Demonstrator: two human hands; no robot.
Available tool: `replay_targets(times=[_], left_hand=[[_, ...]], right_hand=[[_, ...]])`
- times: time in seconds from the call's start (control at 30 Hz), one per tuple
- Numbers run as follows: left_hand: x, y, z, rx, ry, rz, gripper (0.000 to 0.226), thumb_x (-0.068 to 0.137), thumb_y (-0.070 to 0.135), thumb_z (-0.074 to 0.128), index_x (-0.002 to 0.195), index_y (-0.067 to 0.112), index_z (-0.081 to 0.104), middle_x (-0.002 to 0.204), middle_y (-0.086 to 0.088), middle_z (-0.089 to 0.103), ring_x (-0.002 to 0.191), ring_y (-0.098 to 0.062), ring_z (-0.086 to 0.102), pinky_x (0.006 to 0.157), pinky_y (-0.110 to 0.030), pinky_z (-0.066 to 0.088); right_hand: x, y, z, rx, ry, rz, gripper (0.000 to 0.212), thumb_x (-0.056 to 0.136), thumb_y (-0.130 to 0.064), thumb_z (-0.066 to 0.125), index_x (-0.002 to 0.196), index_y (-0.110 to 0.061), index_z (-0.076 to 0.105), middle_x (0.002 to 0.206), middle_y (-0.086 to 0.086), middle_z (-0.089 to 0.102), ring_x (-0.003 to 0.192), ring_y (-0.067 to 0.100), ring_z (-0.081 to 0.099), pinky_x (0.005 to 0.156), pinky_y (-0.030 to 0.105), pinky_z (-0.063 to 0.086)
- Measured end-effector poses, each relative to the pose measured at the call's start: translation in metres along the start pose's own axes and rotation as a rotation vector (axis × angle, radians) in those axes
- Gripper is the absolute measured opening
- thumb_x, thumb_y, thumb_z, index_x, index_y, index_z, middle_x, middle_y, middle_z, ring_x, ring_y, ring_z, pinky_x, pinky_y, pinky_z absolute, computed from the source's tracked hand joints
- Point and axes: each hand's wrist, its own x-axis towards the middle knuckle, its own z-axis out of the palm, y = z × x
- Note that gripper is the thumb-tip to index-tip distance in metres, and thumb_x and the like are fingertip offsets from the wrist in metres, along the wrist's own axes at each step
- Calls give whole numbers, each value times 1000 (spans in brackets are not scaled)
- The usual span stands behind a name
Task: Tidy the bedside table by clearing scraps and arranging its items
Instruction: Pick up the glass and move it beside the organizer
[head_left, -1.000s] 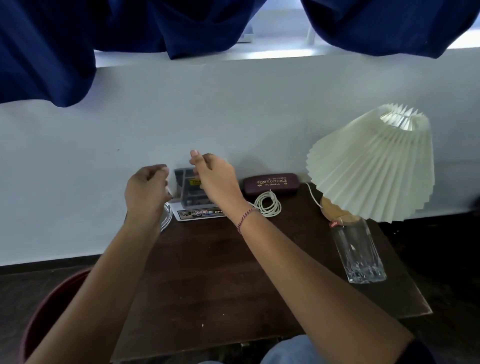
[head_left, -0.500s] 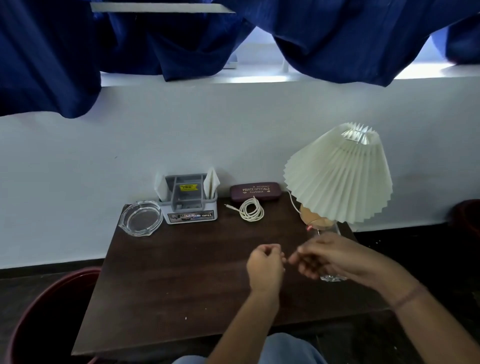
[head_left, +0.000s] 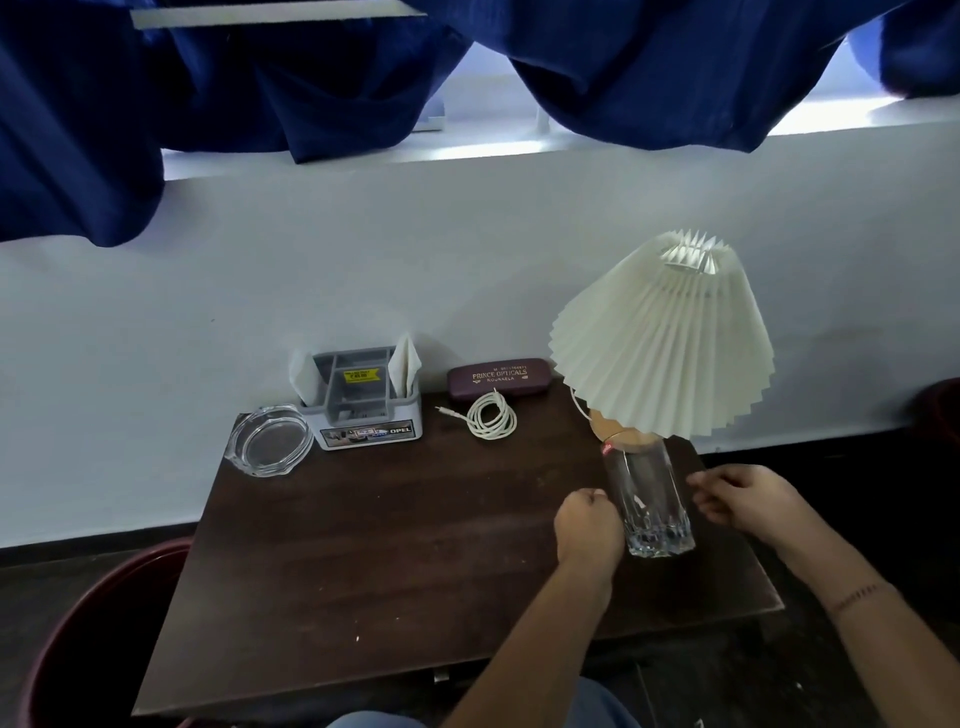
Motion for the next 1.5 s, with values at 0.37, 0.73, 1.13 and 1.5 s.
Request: replay_targets(times=[0.37,0.73,1.13,1.5], left_hand=[[5,7,4,-33,-84,-48,24,87,18,41,70,15,57,104,-21,68,98,-37,65,89,-50,53],[-23,22,-65,-129,-61,-5,20,90,21,56,84,4,65,81,-12,70,66,-20,66,71,-37,60],[-72,36,-185,-226,86,128,34,89,27,59,92,-5,68,79,-12,67,64,-18,65,67,-34,57],[-74,40,-255,-86,372,309,12,85,19,61,78,24,69,86,-11,73,90,-31,69,87,-47,55]], right_hand=[[14,12,18,226,-151,163,24,90,-24,59,100,-2,63,93,15,71,89,28,67,80,41,54],[-28,-26,50,368,-270,67,37,76,-26,70,105,-5,63,99,15,70,83,24,66,67,32,55],[-96,-111,143,437,-481,-53,88,29,-46,84,105,-12,56,100,9,70,82,19,69,75,42,58],[-115,-152,223,327,-393,-244,70,47,-42,88,106,-10,66,91,5,73,84,17,70,74,27,54]])
